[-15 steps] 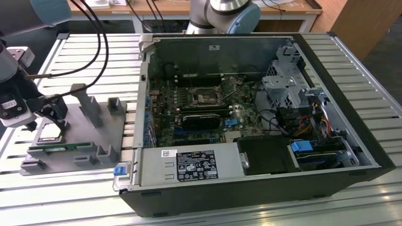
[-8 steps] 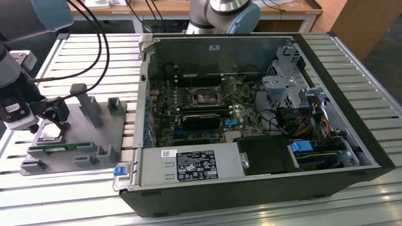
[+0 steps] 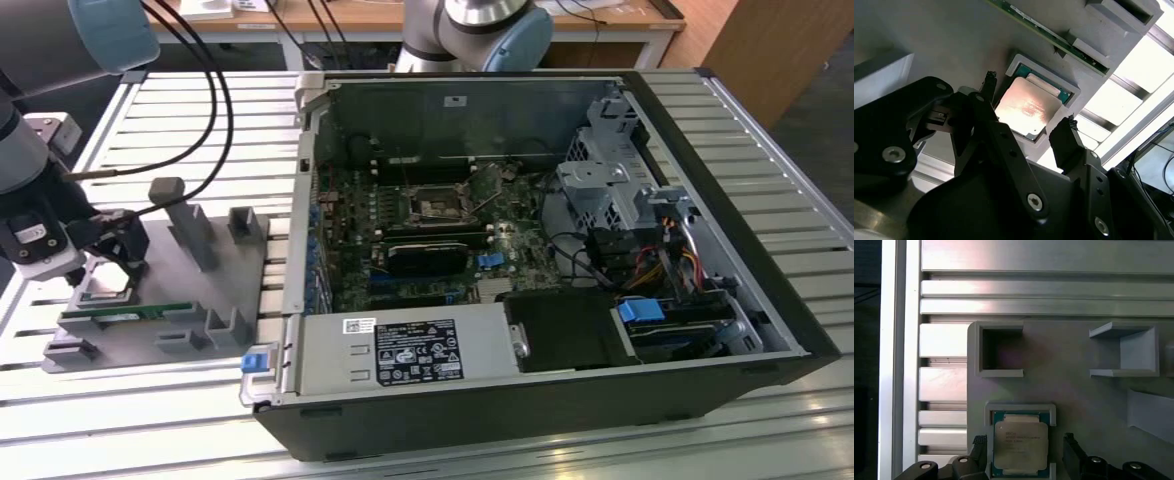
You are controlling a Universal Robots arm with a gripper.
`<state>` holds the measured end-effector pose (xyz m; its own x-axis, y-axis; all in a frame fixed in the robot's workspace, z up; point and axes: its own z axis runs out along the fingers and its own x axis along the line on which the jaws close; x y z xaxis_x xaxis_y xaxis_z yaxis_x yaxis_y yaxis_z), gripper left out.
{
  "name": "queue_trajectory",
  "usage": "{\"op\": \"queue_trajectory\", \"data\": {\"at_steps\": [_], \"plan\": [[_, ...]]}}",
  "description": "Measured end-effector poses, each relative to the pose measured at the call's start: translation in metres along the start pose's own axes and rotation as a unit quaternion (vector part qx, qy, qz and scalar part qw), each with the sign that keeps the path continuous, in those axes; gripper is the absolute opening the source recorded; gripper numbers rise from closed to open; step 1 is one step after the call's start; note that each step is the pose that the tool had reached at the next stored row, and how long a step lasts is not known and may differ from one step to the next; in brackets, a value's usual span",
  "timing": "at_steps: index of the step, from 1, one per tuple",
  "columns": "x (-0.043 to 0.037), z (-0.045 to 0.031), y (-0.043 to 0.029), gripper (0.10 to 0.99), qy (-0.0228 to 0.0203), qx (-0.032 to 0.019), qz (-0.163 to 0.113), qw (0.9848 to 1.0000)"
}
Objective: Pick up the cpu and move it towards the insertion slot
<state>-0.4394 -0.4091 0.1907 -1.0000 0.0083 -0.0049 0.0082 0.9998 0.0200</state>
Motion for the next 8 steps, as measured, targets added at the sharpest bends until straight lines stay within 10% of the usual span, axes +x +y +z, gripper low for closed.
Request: {"op": "queue_trajectory", "data": {"at_steps": [8], "plan": [[0.0012,0.0047,0.0007,0.706,0.0000,0.0000,0.000,1.0000]]}}
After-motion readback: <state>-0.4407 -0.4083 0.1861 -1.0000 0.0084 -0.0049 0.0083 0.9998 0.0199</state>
